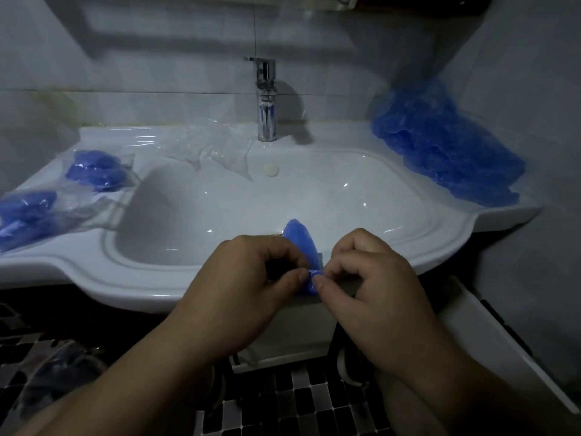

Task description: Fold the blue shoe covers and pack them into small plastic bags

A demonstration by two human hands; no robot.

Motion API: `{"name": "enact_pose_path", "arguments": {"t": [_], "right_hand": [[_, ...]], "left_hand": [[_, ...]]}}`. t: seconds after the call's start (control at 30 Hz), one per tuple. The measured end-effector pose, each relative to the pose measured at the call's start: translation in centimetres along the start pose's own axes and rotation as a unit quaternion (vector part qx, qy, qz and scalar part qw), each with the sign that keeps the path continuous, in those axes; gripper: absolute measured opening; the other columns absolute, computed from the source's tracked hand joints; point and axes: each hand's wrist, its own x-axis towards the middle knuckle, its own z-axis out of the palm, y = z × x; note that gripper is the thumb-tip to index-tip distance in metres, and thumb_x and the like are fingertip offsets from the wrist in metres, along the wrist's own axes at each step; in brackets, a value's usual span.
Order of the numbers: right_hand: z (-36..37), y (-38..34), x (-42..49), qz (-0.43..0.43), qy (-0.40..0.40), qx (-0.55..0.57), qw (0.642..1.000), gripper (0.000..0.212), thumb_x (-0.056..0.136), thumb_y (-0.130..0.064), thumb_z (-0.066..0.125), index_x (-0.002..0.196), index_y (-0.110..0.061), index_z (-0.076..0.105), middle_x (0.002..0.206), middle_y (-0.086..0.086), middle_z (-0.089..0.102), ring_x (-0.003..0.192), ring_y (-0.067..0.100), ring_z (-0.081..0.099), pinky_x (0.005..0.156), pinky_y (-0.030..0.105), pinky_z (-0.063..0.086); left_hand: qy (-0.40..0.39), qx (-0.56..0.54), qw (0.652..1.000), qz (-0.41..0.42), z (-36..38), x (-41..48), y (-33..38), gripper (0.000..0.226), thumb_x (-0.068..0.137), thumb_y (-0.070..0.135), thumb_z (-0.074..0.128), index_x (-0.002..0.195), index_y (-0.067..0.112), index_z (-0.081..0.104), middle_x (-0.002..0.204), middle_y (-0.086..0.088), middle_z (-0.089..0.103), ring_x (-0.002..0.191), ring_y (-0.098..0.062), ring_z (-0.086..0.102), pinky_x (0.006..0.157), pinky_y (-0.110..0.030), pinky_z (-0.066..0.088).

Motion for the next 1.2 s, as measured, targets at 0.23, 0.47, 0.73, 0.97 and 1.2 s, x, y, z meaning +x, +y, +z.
{"name": "enact_pose_path", "arguments": {"t": [0.23, 0.47, 0.73, 0.97, 1.2], "right_hand": [[-0.5, -0.1, 0.2, -0.044, -0.026, -0.007, 0.999, 0.025, 0.071, -0.024, 0.082, 0.074, -0.027, 0.058, 0.087, -0.013, 0.050, 0.082, 0.008, 0.056, 0.064, 0.017, 0.045], [-0.7, 0.5, 0.5, -0.058, -0.048, -0.052, 0.996, 0.003, 0.082, -0.027, 0.073, 0.083, -0.027, 0.070, 0.086, -0.015, 0.050, 0.088, 0.005, 0.051, 0.070, 0.018, 0.045], [-0.9, 0.6, 0.8, -0.029, -0.079, 0.031, 0.996, 0.016, 0.085, -0.031, 0.055, 0.071, -0.025, 0.060, 0.083, -0.011, 0.053, 0.086, 0.010, 0.055, 0.072, 0.032, 0.047], [-0.7, 0.5, 1.2, -0.016, -0.033, -0.013, 0.999, 0.017, 0.078, -0.022, 0.074, 0.078, -0.030, 0.059, 0.084, -0.015, 0.053, 0.080, 0.007, 0.057, 0.065, 0.013, 0.043], [-0.9, 0.6, 1.1, -0.050, -0.093, -0.028, 0.994, 0.015, 0.076, -0.026, 0.078, 0.089, -0.029, 0.071, 0.088, -0.016, 0.056, 0.087, 0.005, 0.057, 0.072, 0.028, 0.051]], "left_hand": [[0.017, 0.055, 0.998, -0.031, 0.3, 0.3, 0.3, 0.024, 0.080, 0.027, 0.074, 0.064, 0.040, 0.062, 0.079, 0.012, 0.062, 0.072, -0.003, 0.057, 0.065, -0.022, 0.045], [0.018, 0.047, 0.998, -0.028, 0.4, 0.4, 0.1, 0.012, 0.082, 0.030, 0.069, 0.071, 0.033, 0.068, 0.068, 0.015, 0.062, 0.070, -0.002, 0.058, 0.057, -0.013, 0.039], [-0.040, 0.023, 0.999, 0.005, -1.2, -0.5, -0.3, 0.025, 0.076, 0.064, 0.054, 0.065, 0.044, 0.063, 0.082, 0.014, 0.060, 0.078, -0.003, 0.060, 0.062, -0.013, 0.038], [-0.014, 0.097, 0.995, -0.035, 0.1, 0.2, 0.7, 0.031, 0.086, 0.042, 0.063, 0.059, 0.041, 0.049, 0.081, 0.013, 0.052, 0.071, -0.002, 0.051, 0.059, -0.009, 0.034], [0.034, 0.100, 0.993, -0.055, 0.2, 0.3, 0.2, 0.024, 0.078, 0.036, 0.074, 0.069, 0.033, 0.052, 0.076, 0.014, 0.050, 0.068, 0.001, 0.049, 0.058, -0.010, 0.034]]}}
